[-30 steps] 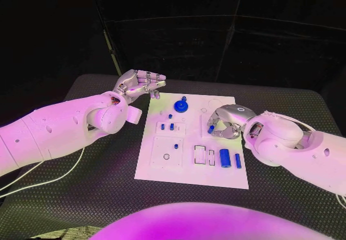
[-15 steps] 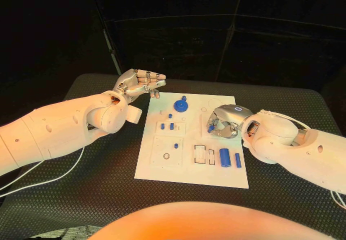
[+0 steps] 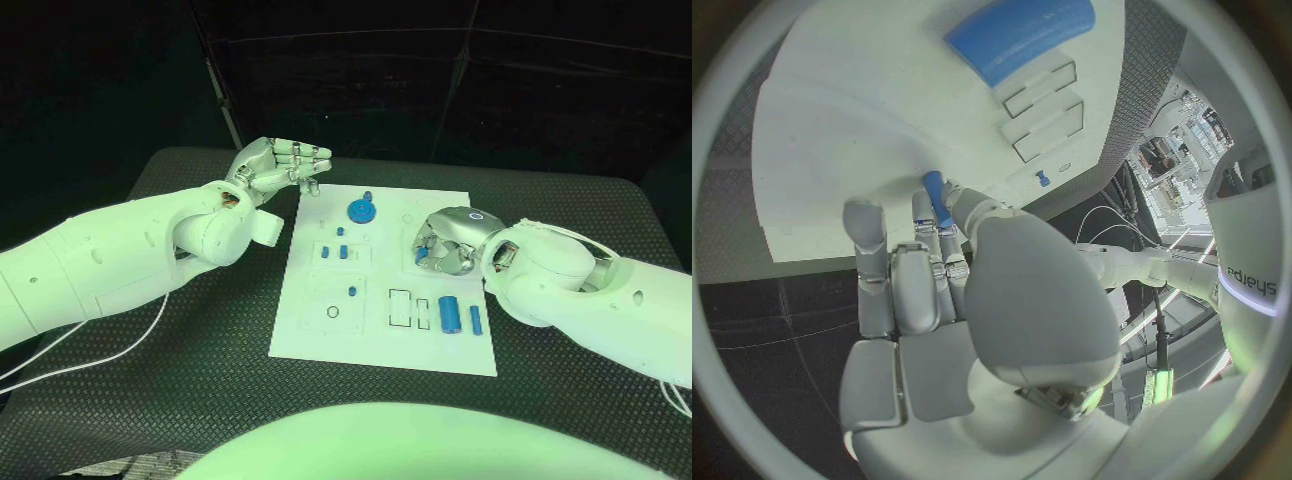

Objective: Assemble the parts on the task board

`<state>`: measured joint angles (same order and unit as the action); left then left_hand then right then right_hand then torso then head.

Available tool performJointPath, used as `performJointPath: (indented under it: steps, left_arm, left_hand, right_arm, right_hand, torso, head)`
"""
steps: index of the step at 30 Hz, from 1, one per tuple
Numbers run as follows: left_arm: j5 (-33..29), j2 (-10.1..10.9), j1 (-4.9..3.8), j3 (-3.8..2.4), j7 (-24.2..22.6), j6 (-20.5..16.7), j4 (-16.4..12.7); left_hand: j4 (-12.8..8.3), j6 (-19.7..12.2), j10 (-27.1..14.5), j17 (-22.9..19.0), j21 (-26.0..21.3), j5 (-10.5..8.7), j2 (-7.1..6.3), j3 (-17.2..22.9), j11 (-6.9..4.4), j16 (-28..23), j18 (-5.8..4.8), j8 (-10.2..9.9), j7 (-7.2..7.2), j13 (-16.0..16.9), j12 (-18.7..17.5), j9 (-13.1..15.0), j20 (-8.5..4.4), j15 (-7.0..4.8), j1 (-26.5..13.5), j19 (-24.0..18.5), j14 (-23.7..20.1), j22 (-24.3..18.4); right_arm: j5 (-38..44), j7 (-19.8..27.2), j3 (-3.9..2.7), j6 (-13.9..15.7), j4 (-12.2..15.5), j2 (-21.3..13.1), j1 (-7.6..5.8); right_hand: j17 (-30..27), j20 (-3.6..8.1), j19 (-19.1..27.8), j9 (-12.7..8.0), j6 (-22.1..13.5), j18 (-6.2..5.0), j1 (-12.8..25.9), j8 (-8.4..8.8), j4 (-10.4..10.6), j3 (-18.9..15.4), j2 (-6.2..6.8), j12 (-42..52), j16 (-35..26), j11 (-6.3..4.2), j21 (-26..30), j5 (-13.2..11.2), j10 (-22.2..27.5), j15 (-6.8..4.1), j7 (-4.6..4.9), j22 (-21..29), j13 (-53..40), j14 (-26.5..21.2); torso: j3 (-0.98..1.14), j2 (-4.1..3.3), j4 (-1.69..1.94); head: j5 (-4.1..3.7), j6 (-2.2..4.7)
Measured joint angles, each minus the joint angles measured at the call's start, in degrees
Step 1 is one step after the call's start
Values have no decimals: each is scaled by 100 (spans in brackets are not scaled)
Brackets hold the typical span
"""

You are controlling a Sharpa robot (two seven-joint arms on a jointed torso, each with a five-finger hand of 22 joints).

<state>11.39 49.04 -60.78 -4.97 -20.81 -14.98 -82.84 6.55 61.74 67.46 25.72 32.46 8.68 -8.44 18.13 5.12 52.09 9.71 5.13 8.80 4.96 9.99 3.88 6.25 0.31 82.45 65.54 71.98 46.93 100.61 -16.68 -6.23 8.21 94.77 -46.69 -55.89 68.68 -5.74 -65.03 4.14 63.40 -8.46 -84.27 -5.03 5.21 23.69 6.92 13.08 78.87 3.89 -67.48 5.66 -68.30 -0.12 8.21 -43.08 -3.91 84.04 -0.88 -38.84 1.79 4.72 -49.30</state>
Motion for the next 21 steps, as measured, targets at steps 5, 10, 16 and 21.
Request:
performJointPath:
  steps: [5,10,16,21]
  left_arm:
    - [-1,0,0,0,0,4,3]
    - [-1,-2,1,0,0,8,12]
    - [-2,-9,3,0,0,12,25]
    - [-2,-24,3,0,0,15,35]
  left_hand:
    - [0,0,0,0,0,0,0,0,0,0,0,0,0,0,0,0,0,0,0,0,0,0]
    - [0,0,0,-6,0,0,0,0,0,-22,0,0,0,0,0,0,0,0,0,0,0,-8]
    - [0,0,0,-6,0,0,0,0,0,-22,0,0,0,0,0,0,0,0,0,0,0,-8]
    - [0,0,0,-6,0,0,0,0,0,-22,0,0,0,0,0,0,0,0,0,0,0,-8]
  right_arm:
    - [22,9,0,288,211,-152,0]
    - [32,46,-5,587,505,-336,-1]
    - [8,120,-10,836,799,-351,-4]
    - [-100,231,-8,929,833,-30,-4]
  right_hand:
    - [-15,0,0,-1,1,0,46,-7,1,0,12,-29,0,0,-14,0,-40,0,0,3,0,0]
    - [-9,0,0,-2,1,0,71,-7,1,1,24,-58,0,-1,-14,0,-40,0,0,5,-1,0]
    - [37,21,-21,-2,1,0,75,-7,-15,47,29,-120,5,-1,-14,0,-40,0,0,-32,1,0]
    - [38,21,-21,-2,1,0,75,-6,-21,73,29,-133,22,0,-14,0,-40,0,0,-32,5,0]
  torso:
    - [0,4,-3]
    - [-1,9,-3]
    - [-2,7,4]
    - [-6,0,5]
  head:
    - [-4,9]
    - [-16,14]
    - [-24,38]
    - [-24,46]
